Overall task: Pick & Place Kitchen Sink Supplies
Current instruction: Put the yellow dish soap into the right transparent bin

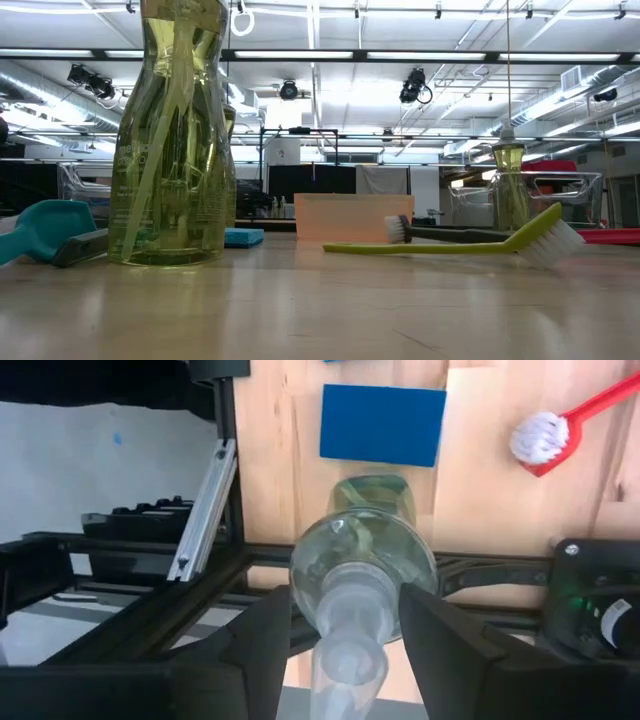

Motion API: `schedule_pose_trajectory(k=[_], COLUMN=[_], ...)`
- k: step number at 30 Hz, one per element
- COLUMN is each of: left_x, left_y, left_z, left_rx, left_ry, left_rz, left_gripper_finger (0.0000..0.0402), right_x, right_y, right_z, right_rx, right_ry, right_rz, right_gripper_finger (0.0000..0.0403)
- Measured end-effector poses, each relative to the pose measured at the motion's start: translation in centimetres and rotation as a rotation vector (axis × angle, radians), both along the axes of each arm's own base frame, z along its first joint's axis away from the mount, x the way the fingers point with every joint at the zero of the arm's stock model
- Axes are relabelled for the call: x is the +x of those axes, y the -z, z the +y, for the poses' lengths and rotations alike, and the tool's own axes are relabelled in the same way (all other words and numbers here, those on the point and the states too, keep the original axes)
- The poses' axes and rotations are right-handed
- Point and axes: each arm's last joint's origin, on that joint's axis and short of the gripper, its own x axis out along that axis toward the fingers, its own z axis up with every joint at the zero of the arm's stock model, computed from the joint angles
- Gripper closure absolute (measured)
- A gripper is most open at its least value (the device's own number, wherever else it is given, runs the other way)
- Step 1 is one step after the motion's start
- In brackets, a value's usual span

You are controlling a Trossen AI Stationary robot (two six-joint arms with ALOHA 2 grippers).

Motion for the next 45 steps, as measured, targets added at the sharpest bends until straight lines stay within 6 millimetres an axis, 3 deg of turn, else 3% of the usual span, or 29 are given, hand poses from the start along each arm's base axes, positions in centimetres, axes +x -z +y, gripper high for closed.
schedule_pose_trajectory(k=[17,27,37,42,45], left_x=[0.01,0.01,0.00,0.01,0.00], left_y=[0.00,0.00,0.00,0.00,-0.01], left_z=[0.00,0.00,0.00,0.00,0.00], left_rx=[-0.001,-0.001,0.000,0.000,0.000], left_ry=[0.000,0.000,0.000,0.000,0.000], left_rz=[0.000,0.000,0.000,0.000,-0.001], left_gripper_finger=[0.0390,0.0390,0.0390,0.0390,0.0390], right_x=[0.23,0.21,0.17,0.19,0.24], right_y=[0.58,0.50,0.54,0.54,0.52], right_z=[0.60,0.56,0.59,0.63,0.77], right_rx=[-0.033,-0.030,-0.028,-0.024,-0.010], right_ry=[-0.020,-0.028,-0.057,-0.068,-0.082], right_rz=[0.018,0.020,0.031,0.027,0.017], right_gripper_finger=[0.0220,0.0308,0.0335,0.0391,0.0395])
